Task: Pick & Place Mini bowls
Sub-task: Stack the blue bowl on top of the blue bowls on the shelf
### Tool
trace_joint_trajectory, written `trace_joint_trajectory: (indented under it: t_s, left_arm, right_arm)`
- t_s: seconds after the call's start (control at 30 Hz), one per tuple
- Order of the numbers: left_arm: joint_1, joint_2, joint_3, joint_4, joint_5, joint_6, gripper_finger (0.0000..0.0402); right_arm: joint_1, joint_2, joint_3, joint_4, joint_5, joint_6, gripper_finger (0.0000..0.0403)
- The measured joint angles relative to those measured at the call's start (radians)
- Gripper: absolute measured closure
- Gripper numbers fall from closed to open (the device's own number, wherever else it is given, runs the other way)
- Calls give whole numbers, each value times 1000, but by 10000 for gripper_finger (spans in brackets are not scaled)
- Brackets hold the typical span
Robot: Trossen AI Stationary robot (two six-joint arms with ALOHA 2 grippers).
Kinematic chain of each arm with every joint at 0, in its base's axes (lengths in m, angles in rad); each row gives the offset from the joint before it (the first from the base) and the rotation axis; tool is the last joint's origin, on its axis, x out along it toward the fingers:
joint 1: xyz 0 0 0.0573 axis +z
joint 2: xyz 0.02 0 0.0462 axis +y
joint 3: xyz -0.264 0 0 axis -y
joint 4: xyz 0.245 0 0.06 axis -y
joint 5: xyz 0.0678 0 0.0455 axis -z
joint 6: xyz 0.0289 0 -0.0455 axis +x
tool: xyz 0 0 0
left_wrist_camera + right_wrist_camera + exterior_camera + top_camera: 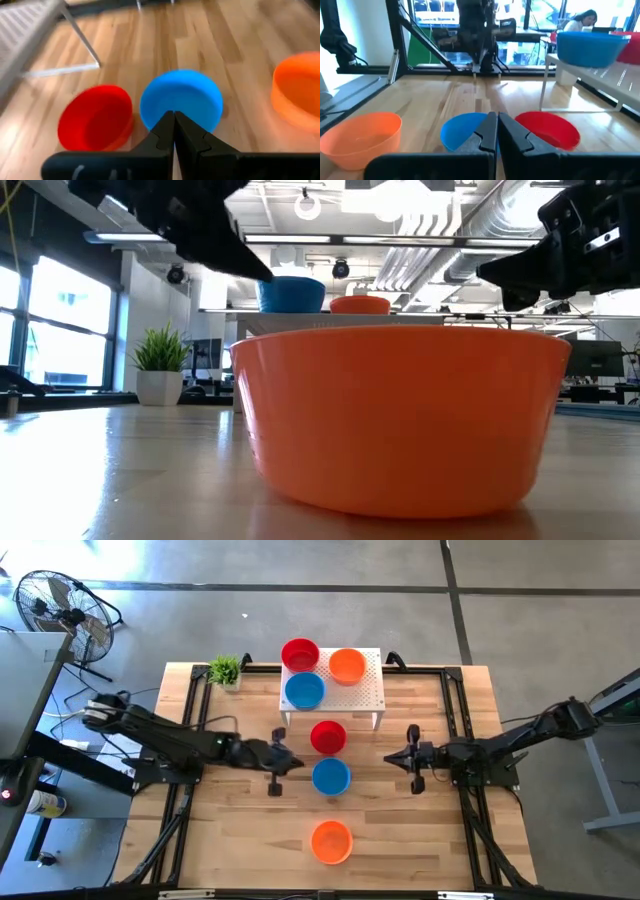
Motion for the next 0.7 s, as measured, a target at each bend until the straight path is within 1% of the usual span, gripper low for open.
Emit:
trace_joint_trajectory:
  t_s: [0.1, 0.2, 0.3, 0.4, 0.43, 0.5, 0.6, 0.7]
  left_arm:
    - [-19, 79, 87, -77, -29, 0, 396]
    - [-21, 149, 173, -143, -34, 1, 396]
    - [-18, 202, 248, -195, -9, 0, 396]
    - [-18, 250, 323, -250, 42, -2, 396]
    - [-19, 265, 345, -273, 42, -1, 396]
    - [-20, 300, 393, -298, 46, 8, 396]
    - [-18, 333, 451, -378, 91, 8, 395]
    - [-18, 371, 503, -400, 111, 8, 380]
  right_arm:
    - [0, -7, 1, 8, 0, -12, 401]
    - [0, -11, 1, 20, 0, -26, 402]
    - [0, -10, 1, 36, 0, -34, 401]
    - [0, -10, 1, 44, 1, -35, 402]
    - [0, -10, 1, 43, 7, -34, 402]
    - [0, -10, 1, 43, 32, -32, 400]
    - [0, -10, 1, 36, 81, 10, 397]
    - [0, -10, 1, 35, 79, 34, 397]
